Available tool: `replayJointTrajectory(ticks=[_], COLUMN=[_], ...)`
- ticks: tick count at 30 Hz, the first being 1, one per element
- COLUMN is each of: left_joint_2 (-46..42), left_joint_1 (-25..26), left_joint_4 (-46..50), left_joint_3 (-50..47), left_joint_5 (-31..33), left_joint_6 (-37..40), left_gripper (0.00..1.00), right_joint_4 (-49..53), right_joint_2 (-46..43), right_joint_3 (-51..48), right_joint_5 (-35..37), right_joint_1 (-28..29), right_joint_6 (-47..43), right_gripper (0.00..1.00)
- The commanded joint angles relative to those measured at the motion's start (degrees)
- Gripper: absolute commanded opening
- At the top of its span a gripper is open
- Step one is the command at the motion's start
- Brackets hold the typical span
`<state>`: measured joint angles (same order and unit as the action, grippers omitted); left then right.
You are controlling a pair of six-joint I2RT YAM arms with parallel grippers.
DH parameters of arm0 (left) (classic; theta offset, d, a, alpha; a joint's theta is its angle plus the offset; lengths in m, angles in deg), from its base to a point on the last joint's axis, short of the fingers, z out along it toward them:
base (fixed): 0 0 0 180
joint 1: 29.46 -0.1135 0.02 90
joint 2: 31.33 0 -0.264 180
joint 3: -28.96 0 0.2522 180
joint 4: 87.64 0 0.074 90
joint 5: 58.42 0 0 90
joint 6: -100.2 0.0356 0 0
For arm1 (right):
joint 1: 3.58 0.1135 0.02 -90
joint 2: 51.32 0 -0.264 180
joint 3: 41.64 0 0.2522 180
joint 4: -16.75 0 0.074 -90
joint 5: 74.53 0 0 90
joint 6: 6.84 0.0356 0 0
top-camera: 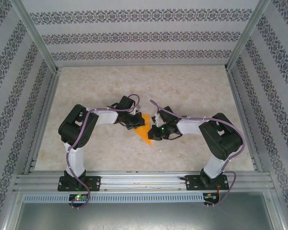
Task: Fold a paper plane with a square sheet of paper (fold left side to right side)
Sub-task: Fourth fold the wing at the center of the table.
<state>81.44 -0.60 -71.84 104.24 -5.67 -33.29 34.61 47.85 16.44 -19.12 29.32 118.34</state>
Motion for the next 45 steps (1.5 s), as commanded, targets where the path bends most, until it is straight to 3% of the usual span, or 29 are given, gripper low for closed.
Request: replayJointTrajectory(ticks=[1,9,17,29,45], left_joint_2=[0.09,-6.66,-11.82,-7.62,-2.8], left_joint_1=[-0.43,-0.76,-0.57,2.25,2.87], left_joint_4=[2.91,0.43,-4.08,-13.87,-12.92], left_joint_3=[-0.49,0.41,-5.68,-10.37,-8.95], left_joint_5=[2.89,1.73,-1.83,-5.19,-3.12], left_joint_6=[-0.23,-0.07,-3.07,-7.84,-6.08], left_gripper=[0.05,0.14,0.06,0.01,0.0], right_joint_4=[7.21,10.22,11.27,12.3,15.58], right_joint_2=[2.05,3.11,3.39,3.57,4.29], right_joint_3=[0.48,1.17,1.48,1.73,3.09], right_joint_5=[5.46,9.39,11.43,12.79,14.72], right_joint_1=[0.97,1.64,2.11,2.74,3.35], right_joint_6=[-2.21,-1.43,-0.05,-0.11,-1.33], right_gripper=[0.0,0.0,0.0,0.0,0.0])
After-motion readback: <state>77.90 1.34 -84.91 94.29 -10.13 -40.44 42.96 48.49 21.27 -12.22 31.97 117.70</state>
